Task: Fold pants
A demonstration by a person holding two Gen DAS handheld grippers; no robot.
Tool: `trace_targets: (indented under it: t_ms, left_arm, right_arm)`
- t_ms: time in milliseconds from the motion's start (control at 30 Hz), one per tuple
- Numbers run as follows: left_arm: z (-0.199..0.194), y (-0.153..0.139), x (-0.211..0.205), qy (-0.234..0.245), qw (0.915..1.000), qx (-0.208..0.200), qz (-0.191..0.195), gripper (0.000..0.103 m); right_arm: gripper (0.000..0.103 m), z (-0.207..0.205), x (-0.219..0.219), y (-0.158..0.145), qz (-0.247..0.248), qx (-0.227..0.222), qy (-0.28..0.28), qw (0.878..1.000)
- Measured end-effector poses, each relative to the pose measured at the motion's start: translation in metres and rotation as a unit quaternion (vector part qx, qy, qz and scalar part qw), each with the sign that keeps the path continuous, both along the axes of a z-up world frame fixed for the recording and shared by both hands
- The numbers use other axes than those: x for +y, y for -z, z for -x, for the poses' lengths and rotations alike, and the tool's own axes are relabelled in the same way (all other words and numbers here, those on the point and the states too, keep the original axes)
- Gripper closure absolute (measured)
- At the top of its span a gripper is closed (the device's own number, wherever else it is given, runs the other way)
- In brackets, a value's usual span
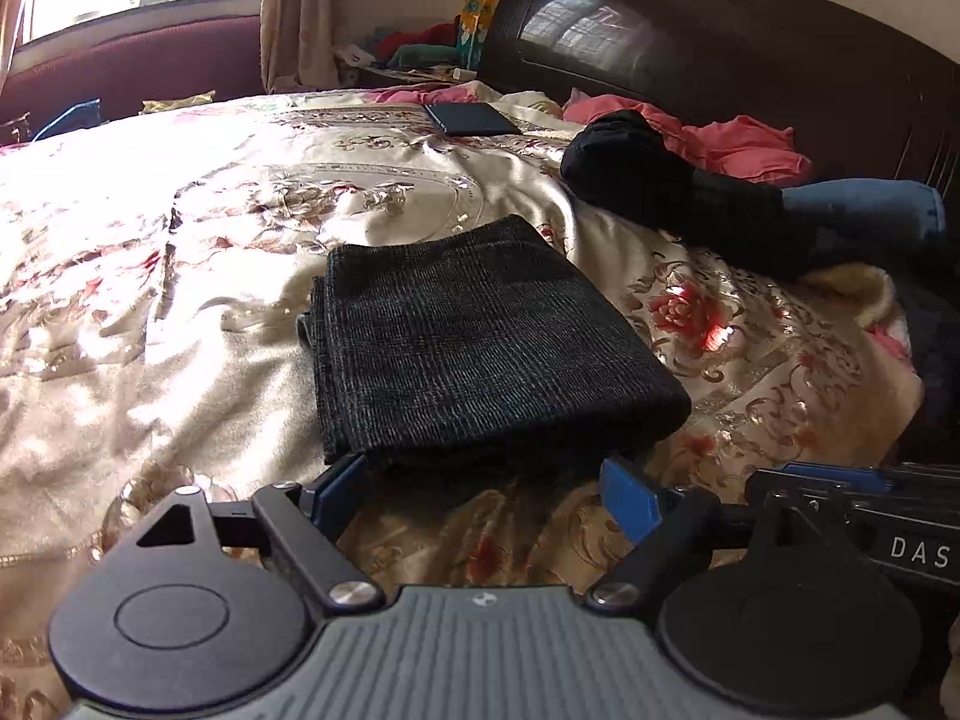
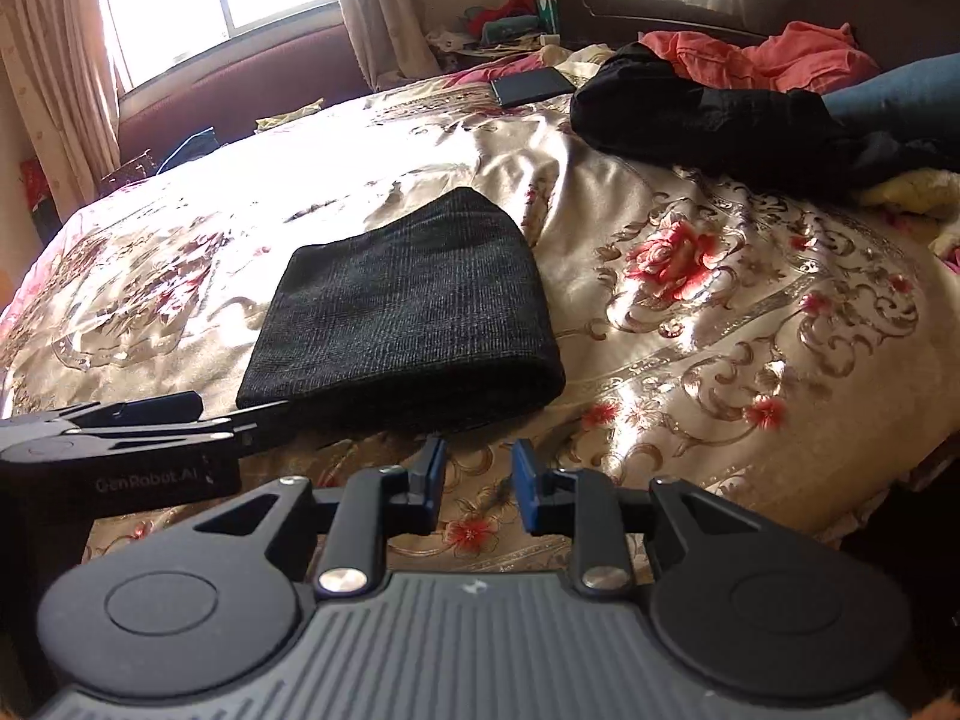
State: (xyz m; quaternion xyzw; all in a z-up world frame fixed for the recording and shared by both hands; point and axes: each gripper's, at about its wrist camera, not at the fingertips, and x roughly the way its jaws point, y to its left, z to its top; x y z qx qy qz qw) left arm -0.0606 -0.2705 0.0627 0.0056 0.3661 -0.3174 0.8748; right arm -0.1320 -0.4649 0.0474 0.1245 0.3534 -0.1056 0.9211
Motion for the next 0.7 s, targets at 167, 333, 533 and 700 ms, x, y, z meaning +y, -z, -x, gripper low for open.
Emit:
trace_targets:
  t_ms: [167, 333, 533, 700]
  left_arm:
    - [0.020, 0.004, -0.001, -0.019, 0.9997, -0.003, -0.017, 0.002]
    - [0.020, -0.002, -0.001, -0.052, 0.9982, -0.008, -0.029, 0.000]
    - [0.024, -0.001, -0.006, -0.046, 0.9980, -0.013, -0.041, 0.000]
    - [0.026, -0.002, -0.008, -0.040, 0.9978, -0.019, -0.050, 0.000]
  right_arm:
    - [0.075, 0.011, 0.010, -0.001, 0.001, -0.002, -0.012, 1.000]
    - [0.075, 0.014, 0.016, 0.005, -0.012, 0.004, -0.011, 1.000]
    - [0.075, 0.018, 0.017, 0.001, -0.011, 0.000, -0.006, 1.000]
    - [0.075, 0.018, 0.017, 0.002, -0.010, 0.004, -0.002, 1.000]
